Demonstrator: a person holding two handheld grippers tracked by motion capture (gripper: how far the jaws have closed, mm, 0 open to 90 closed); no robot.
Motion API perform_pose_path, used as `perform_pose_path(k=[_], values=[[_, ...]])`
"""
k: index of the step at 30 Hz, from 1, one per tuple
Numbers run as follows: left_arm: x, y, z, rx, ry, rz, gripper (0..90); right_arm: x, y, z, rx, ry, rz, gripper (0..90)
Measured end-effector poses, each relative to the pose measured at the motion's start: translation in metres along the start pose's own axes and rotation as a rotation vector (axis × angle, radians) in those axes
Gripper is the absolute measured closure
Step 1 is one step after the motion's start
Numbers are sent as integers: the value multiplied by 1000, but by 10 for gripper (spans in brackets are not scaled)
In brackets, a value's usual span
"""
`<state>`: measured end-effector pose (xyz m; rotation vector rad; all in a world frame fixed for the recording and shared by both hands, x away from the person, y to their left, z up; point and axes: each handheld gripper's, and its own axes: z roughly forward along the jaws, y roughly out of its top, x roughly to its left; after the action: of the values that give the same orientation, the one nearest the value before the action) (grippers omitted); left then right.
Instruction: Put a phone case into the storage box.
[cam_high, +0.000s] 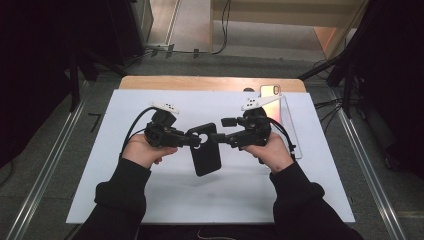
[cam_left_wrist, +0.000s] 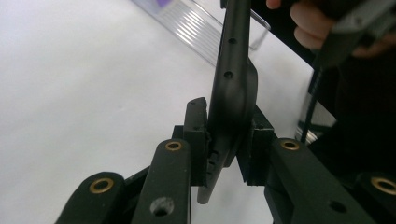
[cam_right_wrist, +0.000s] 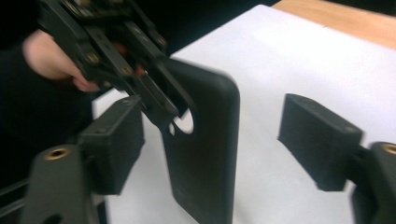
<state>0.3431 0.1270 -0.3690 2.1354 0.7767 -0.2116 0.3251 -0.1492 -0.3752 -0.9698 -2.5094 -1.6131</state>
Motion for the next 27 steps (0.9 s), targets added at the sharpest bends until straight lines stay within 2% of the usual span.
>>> perform_pose_path(k=[2,3,7,11,13,15,19,23,27], values=[[0,1,-3,-11,30,-6,761,2,-2,4,6,-57,-23,7],[0,1,-4,-21,39,-13,762,2,-3,7,11,-90,-30,0],[-2,2,-7,-34,82,-31,761,1,-7,13,10,-100,8,0],[-6,4,-6,-27,132,-44,760,3,-12,20,24,-104,21,0],[-7,5,-7,-41,138,-49,761,5,-14,24,45,-113,19,0],[-9,6,-6,-50,151,-61,761,8,-16,28,52,-144,16,0],[-12,7,-3,-47,180,-78,761,13,-20,37,59,-189,24,0],[-14,9,0,-35,182,-101,761,17,-24,43,38,-180,44,0],[-15,9,4,-22,194,-120,761,21,-26,49,34,-211,50,0]])
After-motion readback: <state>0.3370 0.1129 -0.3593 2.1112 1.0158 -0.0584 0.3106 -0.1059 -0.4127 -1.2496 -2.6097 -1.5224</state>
